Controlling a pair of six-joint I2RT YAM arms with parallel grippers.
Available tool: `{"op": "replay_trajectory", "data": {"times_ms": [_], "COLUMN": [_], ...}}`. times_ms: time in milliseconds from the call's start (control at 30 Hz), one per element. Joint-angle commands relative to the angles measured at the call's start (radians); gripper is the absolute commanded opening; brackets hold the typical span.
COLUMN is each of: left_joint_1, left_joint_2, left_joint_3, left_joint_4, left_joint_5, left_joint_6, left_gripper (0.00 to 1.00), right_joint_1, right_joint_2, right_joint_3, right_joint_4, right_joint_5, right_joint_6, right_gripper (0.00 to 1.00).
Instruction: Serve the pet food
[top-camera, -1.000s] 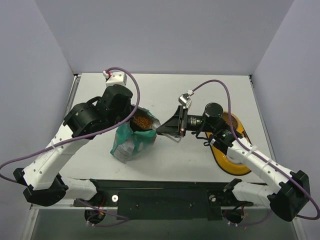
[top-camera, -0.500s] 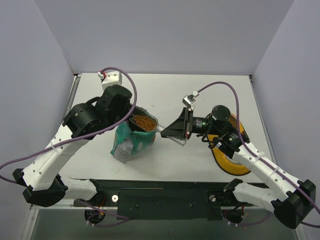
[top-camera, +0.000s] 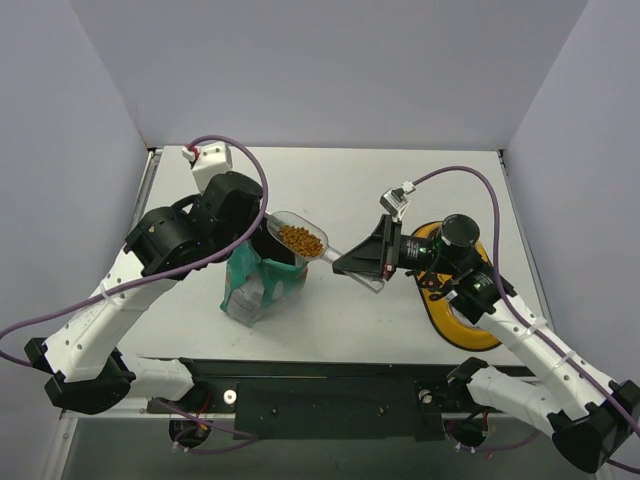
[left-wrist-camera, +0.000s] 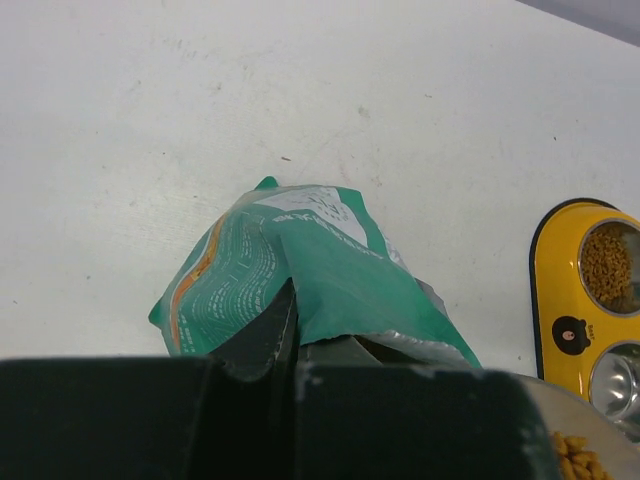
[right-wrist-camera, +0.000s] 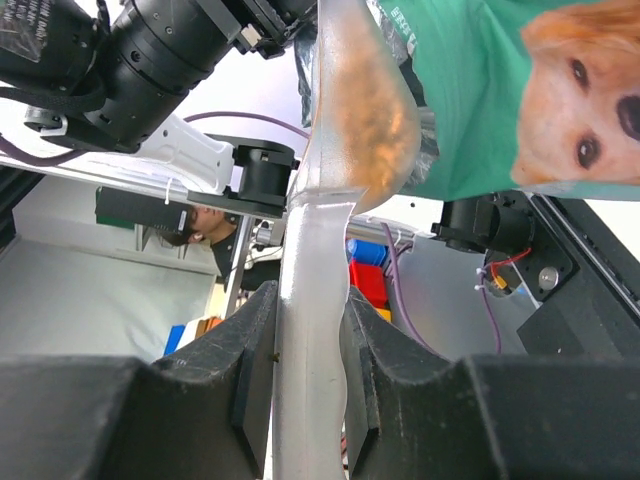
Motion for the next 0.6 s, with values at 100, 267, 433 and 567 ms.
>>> {"op": "replay_trajectory", "data": {"times_ms": [100,267,433,567], "left_joint_1": [0.009,0.012,0.012,0.012], "left_joint_2": [-0.075,-0.121,-0.162,-0.192], "left_joint_3": [0.094,0.043,0.0,-0.035], "left_joint_4": [0.109,0.124,0.138,0.161], "left_joint_5": [-0.241,-0.22,-0.143,-0.065], "left_joint_6": [-0.097,-0.108,-0.117,-0.12], "left_gripper": [0.0,0.0,0.0,0.0], "right_joint_1": [-0.077,-0.152,-0.219,-0.244], "right_joint_2": [-0.163,-0.262,-0.33,-0.4], "right_joint_3": [0.058,0.069,0.035,-0.032], "right_joint_4": [-0.133,-0.288,-0.437,-0.48], "right_joint_5": [0.045,0.204,0.413,0.589], "right_joint_6": [-0.047,-0.104,-0.141,-0.146], "right_gripper": [0.0,0.0,0.0,0.0]}}
